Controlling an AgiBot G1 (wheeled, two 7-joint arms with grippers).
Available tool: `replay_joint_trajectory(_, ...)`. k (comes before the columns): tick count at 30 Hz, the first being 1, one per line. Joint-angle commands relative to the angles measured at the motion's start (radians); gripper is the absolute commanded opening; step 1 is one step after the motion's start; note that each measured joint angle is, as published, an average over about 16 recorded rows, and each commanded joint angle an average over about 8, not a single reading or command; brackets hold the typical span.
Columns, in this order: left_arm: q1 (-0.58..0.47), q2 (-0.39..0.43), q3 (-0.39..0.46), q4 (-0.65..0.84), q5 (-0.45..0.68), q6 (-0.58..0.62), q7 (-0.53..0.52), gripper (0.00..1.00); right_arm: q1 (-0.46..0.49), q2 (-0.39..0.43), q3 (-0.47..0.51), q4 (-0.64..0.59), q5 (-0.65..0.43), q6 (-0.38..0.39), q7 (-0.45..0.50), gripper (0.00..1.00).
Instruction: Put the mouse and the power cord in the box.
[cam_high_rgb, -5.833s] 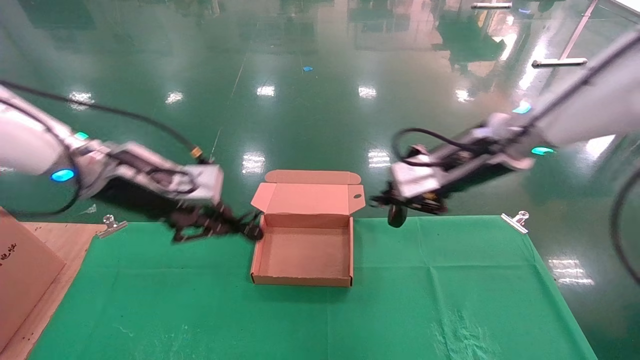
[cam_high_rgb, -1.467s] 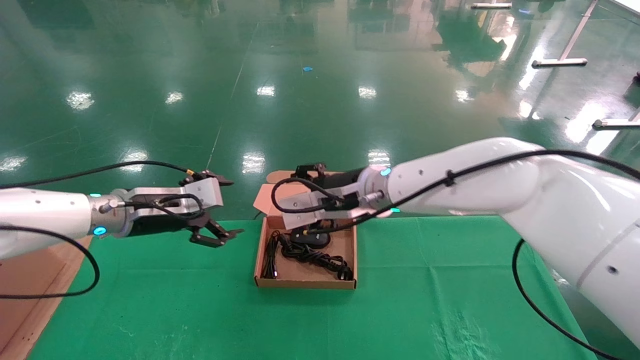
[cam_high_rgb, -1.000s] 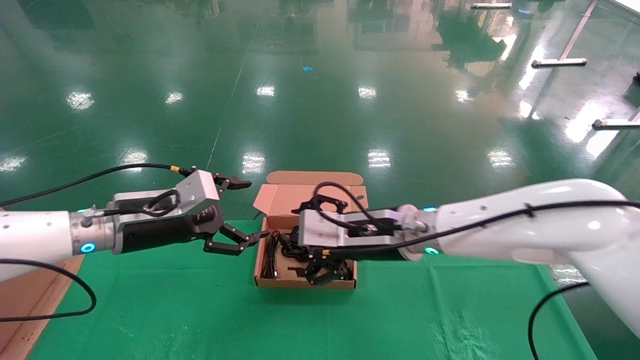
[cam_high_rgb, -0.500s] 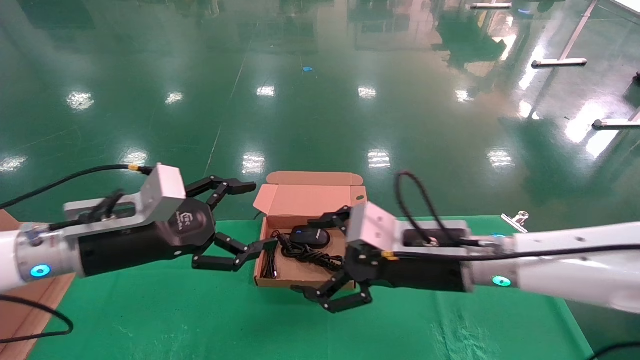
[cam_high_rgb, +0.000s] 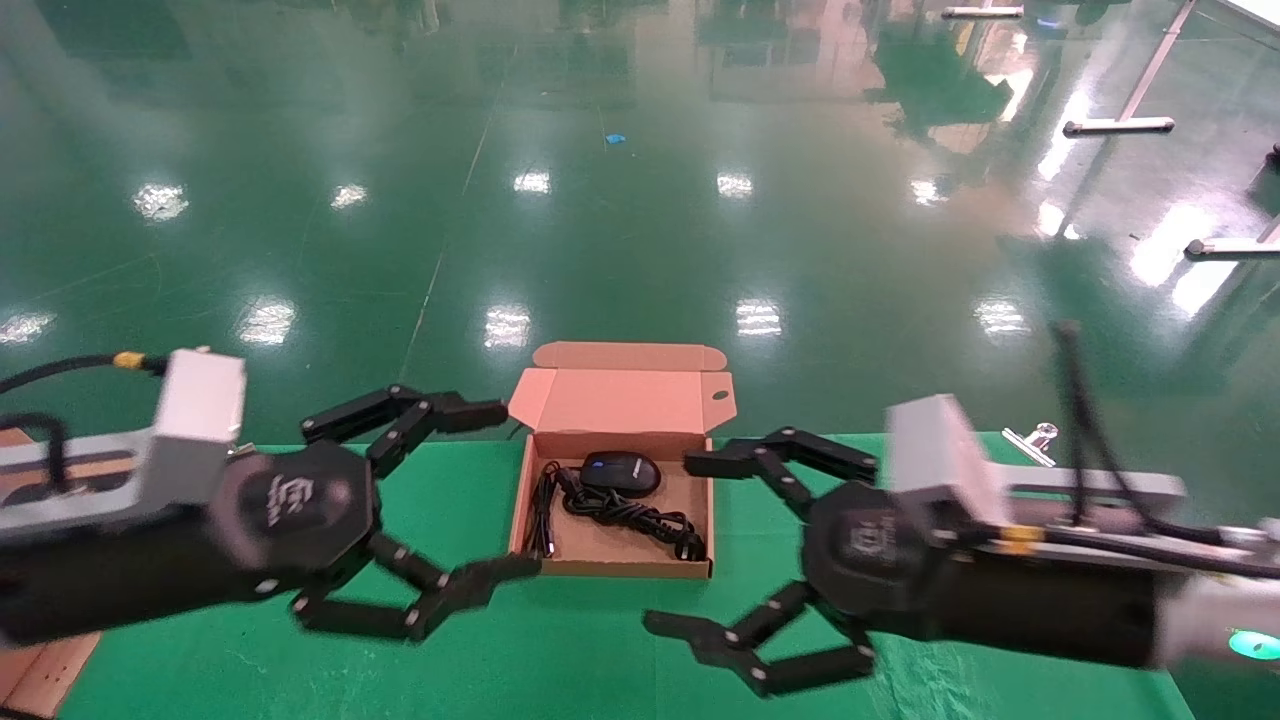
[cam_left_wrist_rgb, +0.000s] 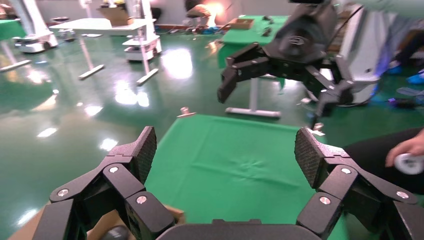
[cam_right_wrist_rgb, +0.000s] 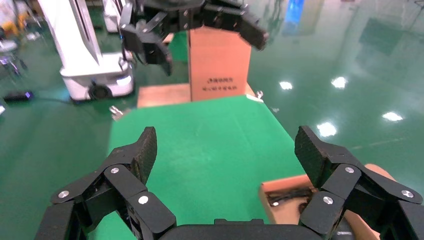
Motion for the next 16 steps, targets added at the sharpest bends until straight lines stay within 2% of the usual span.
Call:
replay_joint_trajectory(1, 0.023, -0.018, -0.023, -0.039, -0.015, 0.018, -0.03, 1.0, -0.025, 0.026, 0.036, 0.021, 0.024, -0.028, 0.018, 1.0)
replay_joint_trajectory(9, 0.106, -0.083, -0.107, -0.185, -0.072, 0.083, -0.141, 1.0, -0.121, 0.127, 0.178, 0.103, 0.116, -0.136, 0.087, 1.0)
replay_joint_trajectory(16, 0.134, -0.105, -0.135, -0.236, -0.09, 0.105, -0.172, 1.0, -0.173, 0.181, 0.254, 0.146, 0.166, -0.195, 0.122, 1.0)
